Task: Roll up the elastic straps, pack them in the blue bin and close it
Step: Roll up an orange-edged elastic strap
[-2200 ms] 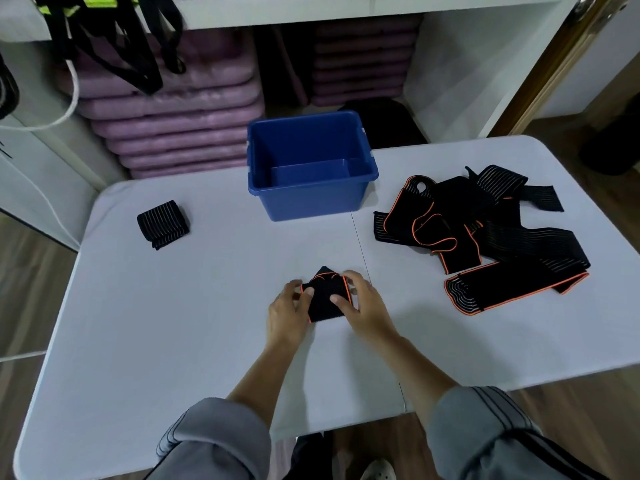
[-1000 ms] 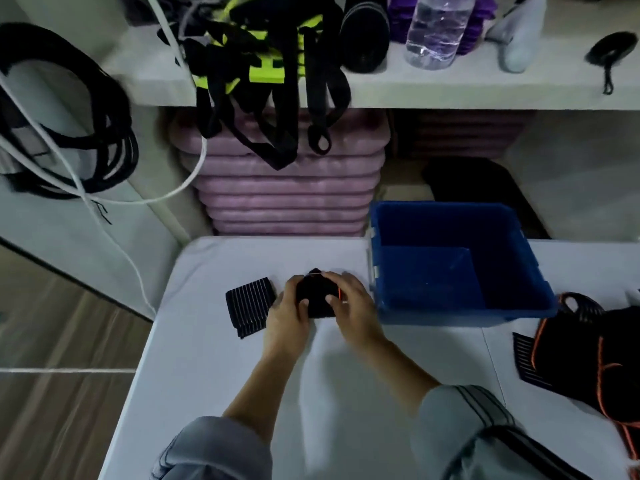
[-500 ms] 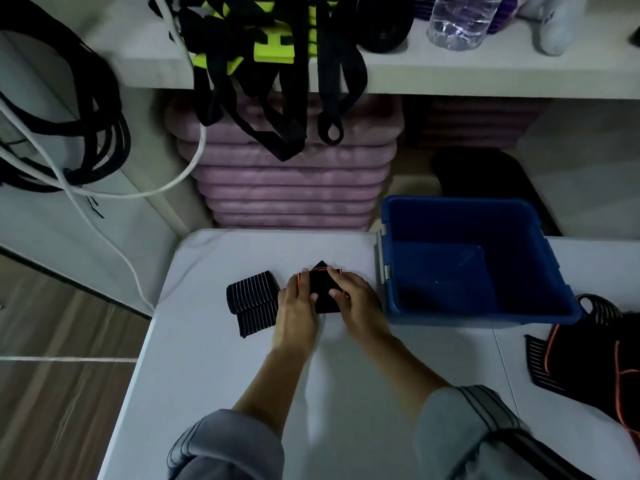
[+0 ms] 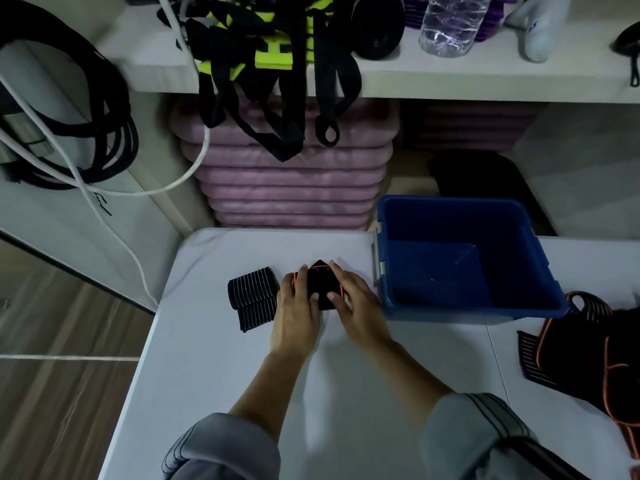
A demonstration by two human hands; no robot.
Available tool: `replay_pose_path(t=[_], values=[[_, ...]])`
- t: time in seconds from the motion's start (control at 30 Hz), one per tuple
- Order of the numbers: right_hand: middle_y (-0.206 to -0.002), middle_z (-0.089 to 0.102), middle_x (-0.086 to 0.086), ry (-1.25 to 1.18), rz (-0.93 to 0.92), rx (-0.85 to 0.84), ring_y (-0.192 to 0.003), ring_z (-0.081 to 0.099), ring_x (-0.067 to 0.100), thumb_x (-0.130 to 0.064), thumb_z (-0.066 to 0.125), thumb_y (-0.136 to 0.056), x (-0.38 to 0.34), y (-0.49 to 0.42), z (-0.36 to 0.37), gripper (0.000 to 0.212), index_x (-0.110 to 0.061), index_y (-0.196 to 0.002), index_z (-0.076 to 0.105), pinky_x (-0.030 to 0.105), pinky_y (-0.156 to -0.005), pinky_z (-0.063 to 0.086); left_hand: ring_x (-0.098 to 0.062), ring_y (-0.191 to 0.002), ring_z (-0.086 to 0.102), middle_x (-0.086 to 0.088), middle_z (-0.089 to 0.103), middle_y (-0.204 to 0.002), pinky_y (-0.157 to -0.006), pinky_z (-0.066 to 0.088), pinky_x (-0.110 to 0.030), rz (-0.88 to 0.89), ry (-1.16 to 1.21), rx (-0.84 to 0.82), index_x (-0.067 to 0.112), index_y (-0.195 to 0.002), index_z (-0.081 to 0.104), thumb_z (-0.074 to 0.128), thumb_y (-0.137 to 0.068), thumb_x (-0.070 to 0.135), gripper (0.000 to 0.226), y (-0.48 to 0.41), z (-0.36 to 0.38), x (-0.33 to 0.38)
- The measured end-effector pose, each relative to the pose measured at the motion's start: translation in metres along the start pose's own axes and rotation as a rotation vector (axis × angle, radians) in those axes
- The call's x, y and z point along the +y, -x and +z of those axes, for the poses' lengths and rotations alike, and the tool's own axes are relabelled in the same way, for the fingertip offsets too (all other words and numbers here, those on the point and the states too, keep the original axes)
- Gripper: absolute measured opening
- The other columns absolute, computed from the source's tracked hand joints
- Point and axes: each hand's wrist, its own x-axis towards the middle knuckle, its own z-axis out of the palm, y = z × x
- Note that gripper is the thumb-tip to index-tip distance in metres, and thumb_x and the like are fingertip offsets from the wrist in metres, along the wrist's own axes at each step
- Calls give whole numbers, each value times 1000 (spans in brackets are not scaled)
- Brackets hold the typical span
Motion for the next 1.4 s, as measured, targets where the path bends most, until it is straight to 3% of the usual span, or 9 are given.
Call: replay_pose_path(t=[0.23,0.47,0.57,0.73,0.87,1.03,1.17,1.27,1.4], values=[[-141,45,2,-3,-12,26,-128,43,13,-30,44,-99,-12,7,-5,51,-27,-147,26,19,-101,34,-34,-115,44,-18,37,-135,-90,48,-46,8,-61,5,8,-139,35,46,-95,16,46,1,-4,2],[-140,45,3,-37,48,30,-126,45,17,-33,45,-97,-15,13,-3,52,-27,-146,27,34,-105,42,-32,-117,42,-17,37,-136,-97,41,-41,25,-55,4,7,-137,37,47,-94,17,45,6,-7,5],[-135,46,2,-30,76,54,-124,47,18,-45,42,-93,-17,15,-1,55,-23,-143,32,40,-102,44,-29,-116,44,-16,38,-134,-96,41,-36,36,-12,3,7,-138,36,50,-93,17,48,9,-8,4],[-127,50,1,-32,94,75,-118,49,17,-52,38,-89,-18,16,0,59,-22,-141,36,41,-97,47,-27,-114,46,-14,42,-129,-93,40,-32,28,22,13,9,-137,37,53,-91,22,50,13,-9,3],[-121,52,3,-59,140,87,-111,53,19,-38,48,-92,-21,16,-1,50,-20,-138,40,41,-95,48,-26,-108,47,-12,49,-122,-90,43,-36,-26,43,36,11,-134,42,47,-94,29,44,12,-7,4],[-110,60,1,-157,204,133,-101,59,18,-42,46,-87,-24,13,1,44,-22,-126,49,43,-88,51,-28,-101,54,-13,54,-112,-79,41,-31,-184,111,66,12,-121,56,44,-96,27,31,8,-7,9],[-109,59,0,-235,172,172,-96,58,8,-19,55,-89,-25,13,-5,33,-22,-122,52,30,-82,53,-26,-100,54,-11,54,-113,-82,40,-25,-174,139,104,10,-113,62,51,-90,13,25,5,-8,10],[-109,56,-4,-260,137,165,-93,56,2,-5,54,-89,-27,13,-10,39,-25,-122,52,16,-79,49,-24,-101,54,-8,52,-114,-83,39,-22,-164,148,128,10,-109,63,51,-85,4,28,4,-8,14],[-110,52,-8,-298,141,181,-90,56,1,0,53,-87,-27,9,-11,46,-34,-119,51,18,-81,50,-23,-100,54,-8,50,-112,-85,39,-21,-149,167,152,10,-106,64,54,-82,1,28,2,-7,17]])
